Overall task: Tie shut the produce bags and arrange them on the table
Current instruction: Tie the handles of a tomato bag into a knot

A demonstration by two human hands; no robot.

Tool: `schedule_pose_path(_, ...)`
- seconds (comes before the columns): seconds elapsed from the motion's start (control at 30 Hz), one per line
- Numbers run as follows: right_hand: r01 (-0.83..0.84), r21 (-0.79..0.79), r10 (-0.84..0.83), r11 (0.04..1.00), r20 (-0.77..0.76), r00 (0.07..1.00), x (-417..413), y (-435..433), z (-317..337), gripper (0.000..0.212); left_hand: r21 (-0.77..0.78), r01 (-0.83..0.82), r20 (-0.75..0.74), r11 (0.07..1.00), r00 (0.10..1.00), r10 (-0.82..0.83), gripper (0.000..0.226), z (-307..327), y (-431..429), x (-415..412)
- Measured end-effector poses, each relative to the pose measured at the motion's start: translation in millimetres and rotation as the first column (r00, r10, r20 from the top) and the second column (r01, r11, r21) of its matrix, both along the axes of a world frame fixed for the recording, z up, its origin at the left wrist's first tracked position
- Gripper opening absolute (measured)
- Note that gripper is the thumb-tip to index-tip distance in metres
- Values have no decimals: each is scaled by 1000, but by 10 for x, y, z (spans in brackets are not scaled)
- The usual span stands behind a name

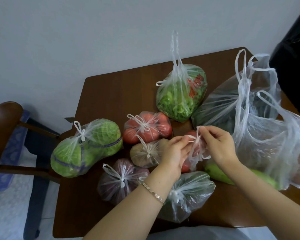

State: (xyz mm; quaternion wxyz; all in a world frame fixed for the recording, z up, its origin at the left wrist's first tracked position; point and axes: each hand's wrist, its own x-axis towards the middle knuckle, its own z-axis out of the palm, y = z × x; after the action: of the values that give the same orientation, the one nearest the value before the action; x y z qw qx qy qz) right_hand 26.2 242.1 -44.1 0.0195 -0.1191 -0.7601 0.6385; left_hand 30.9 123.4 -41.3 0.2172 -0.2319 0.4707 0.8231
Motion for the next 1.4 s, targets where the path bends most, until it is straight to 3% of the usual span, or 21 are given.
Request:
schedule_pose_path(0.03,39,7,-39,999,24,999,-29,6,-17,25,-146,64,-63,987,995,-74,10,-15,5,13)
schedule_pose_path(0.1,49,89,-57,995,82,995,-101,21,-55,23,-511,189,-200,838,923,-330,15,-49,15,50)
schedule_pose_path(0.17,8,203,-34,979,127,991,-176,38,-75,27,-637,235,-259,734,831,-492,22,-63,32,73)
schedule_pose_path(0.27,-113,285,58,952,192,980,-242,62,-82,24,-567,233,-314,790,825,-469,25,-45,33,63)
schedule_pose_path(0.47,-167,246,112,955,221,969,-339,131,-71,28,-477,207,-328,854,860,-392,21,-127,43,34)
schedule_pose_path(0.67,-256,335,163,907,281,946,-349,187,-184,9,-537,222,-294,814,855,-428,23,-185,48,4)
schedule_pose_path(0.8,-459,384,370,801,285,884,-283,226,-170,12,-644,102,-314,758,868,-384,15,-261,10,-47)
schedule_pose_path(0.87,-540,317,460,779,295,837,-242,253,-142,16,-665,61,-311,744,884,-350,11,-309,-35,-81)
schedule_pose_path(0.93,-553,131,508,823,267,819,-197,292,-115,22,-665,50,-295,746,899,-323,8,-341,-75,-110)
schedule_pose_path(1.0,-521,-63,523,851,200,829,-156,328,-95,33,-653,79,-268,753,906,-328,8,-344,-86,-116)
schedule_pose_path(1.07,-478,-139,495,867,139,857,-131,327,-99,34,-621,119,-232,774,916,-327,12,-338,-78,-112)
schedule_pose_path(1.2,-363,81,360,928,53,931,-107,217,-133,32,-532,139,-132,835,961,-244,18,-310,-84,-117)
schedule_pose_path(1.4,-432,381,503,817,-107,858,-49,148,-80,15,-477,153,-85,866,972,-218,14,-227,-199,-208)
